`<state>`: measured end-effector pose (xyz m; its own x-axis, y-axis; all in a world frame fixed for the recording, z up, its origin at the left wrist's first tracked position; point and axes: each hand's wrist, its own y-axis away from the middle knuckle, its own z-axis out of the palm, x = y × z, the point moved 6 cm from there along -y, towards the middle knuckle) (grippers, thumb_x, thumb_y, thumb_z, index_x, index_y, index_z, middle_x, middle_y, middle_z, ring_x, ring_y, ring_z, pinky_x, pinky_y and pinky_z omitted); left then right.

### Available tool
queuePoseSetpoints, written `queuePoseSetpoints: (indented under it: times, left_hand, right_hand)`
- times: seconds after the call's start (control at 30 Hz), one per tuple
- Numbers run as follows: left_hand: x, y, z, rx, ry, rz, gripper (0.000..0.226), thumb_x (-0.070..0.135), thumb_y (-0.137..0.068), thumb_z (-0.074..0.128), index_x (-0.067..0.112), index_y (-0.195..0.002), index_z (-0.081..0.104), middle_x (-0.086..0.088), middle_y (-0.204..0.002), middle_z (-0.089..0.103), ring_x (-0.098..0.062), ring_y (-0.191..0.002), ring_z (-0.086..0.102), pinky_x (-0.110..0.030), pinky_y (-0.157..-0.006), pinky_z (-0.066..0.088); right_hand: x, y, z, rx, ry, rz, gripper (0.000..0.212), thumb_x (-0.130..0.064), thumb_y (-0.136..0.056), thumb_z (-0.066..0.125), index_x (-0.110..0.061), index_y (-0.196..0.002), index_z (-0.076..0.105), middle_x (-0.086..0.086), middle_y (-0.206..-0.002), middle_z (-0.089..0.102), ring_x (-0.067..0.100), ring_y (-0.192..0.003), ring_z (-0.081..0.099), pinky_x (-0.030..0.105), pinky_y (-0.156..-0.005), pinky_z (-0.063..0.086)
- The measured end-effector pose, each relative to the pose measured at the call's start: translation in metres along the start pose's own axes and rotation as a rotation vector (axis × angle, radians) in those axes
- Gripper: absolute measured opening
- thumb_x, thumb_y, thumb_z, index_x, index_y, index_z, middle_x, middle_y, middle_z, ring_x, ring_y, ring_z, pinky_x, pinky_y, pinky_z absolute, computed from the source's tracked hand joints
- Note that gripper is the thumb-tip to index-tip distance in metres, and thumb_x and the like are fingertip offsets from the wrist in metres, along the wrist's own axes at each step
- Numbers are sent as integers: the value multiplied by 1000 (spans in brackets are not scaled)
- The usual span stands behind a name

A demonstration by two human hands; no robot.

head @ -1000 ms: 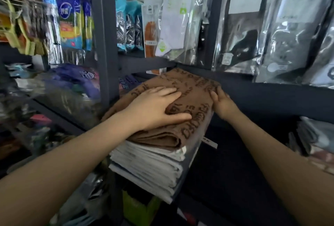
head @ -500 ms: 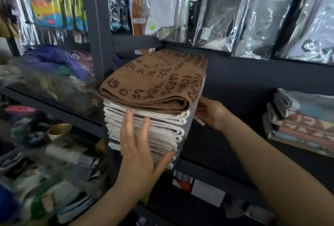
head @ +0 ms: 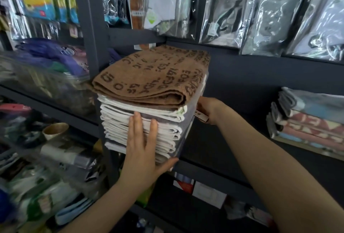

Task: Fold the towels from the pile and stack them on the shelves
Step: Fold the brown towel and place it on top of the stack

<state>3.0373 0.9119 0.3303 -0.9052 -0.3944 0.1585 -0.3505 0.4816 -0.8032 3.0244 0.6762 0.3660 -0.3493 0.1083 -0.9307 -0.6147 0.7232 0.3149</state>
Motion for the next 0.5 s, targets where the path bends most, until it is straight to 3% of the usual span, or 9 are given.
queuePoseSetpoints:
  times: [0.1,0.2,0.3,0.4,0.5]
  left_hand:
    - [0,-2,1,3,-6,25,90,67,-84,34,17,-148,-6,-29,-148,5,-36,-142,-8,-56,-107,7]
    - [0,-3,2,6,9,89,97,57,-78,48,17,-148,-7,-27,-148,7,-37,-142,-5,-54,-111,10]
    - [2,-3,2,12,44,187,103,46,-72,55,17,-147,-9,-24,-150,5,-37,-142,-5,-48,-115,4]
    - [0,1,1,6,67,253,103,44,-71,53,17,-147,-11,-13,-155,-13,-37,-142,-7,-46,-115,3]
    - [-7,5,1,-22,77,224,101,48,-75,51,16,-147,-11,-12,-154,-16,-37,-142,-5,-46,-115,4]
  right_hand:
    - [3,-1,-3,14,35,-2,25,-40,-79,65,-17,-88,61,3,-83,67,19,-77,63,29,-61,48]
    - [14,6,-17,29,1,-4,41,-43,-79,65,-13,-107,60,8,-98,68,23,-89,64,35,-72,53]
    - [31,19,-36,53,-63,-13,40,-38,-83,64,-8,-110,60,11,-100,67,25,-91,64,38,-79,53]
    - [39,38,-42,43,-190,-43,31,-27,-90,58,-3,-110,57,10,-94,66,21,-84,63,34,-74,53]
    - [39,57,-35,-46,-335,-83,20,-23,-95,49,-7,-103,58,6,-88,63,17,-77,60,28,-65,52]
